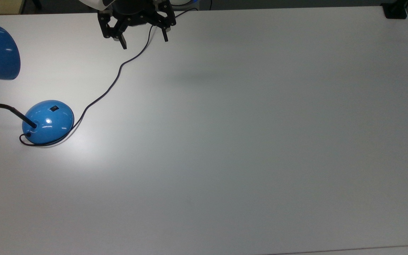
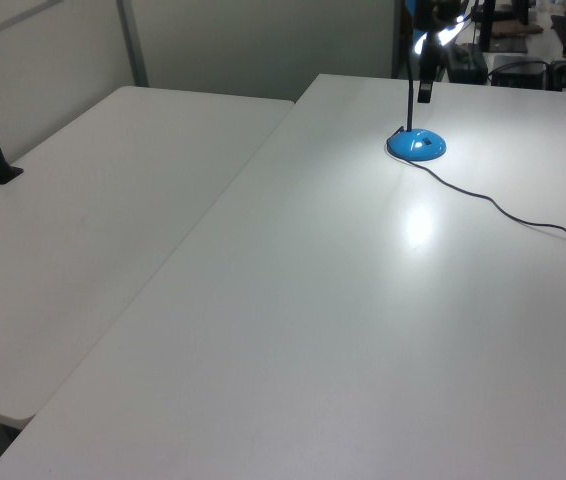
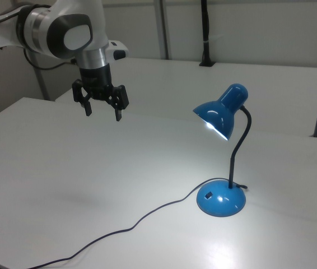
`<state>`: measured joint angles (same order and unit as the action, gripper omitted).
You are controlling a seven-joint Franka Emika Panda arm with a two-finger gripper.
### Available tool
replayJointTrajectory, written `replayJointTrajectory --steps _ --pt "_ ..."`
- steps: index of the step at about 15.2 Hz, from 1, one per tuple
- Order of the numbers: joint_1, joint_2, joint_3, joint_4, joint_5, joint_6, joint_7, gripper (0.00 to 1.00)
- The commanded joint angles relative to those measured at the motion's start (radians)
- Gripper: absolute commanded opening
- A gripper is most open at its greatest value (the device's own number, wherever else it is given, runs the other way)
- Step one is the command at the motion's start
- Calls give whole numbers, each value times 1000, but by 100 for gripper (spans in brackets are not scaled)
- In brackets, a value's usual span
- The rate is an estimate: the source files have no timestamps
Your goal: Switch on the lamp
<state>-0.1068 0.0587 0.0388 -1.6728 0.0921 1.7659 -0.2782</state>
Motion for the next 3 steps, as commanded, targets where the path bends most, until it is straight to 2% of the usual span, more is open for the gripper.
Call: replayJointTrajectory --steps 1,3 --pt "2 -2 -8 7 18 15 -22 100" --pt "6 0 -8 7 8 17 -24 100"
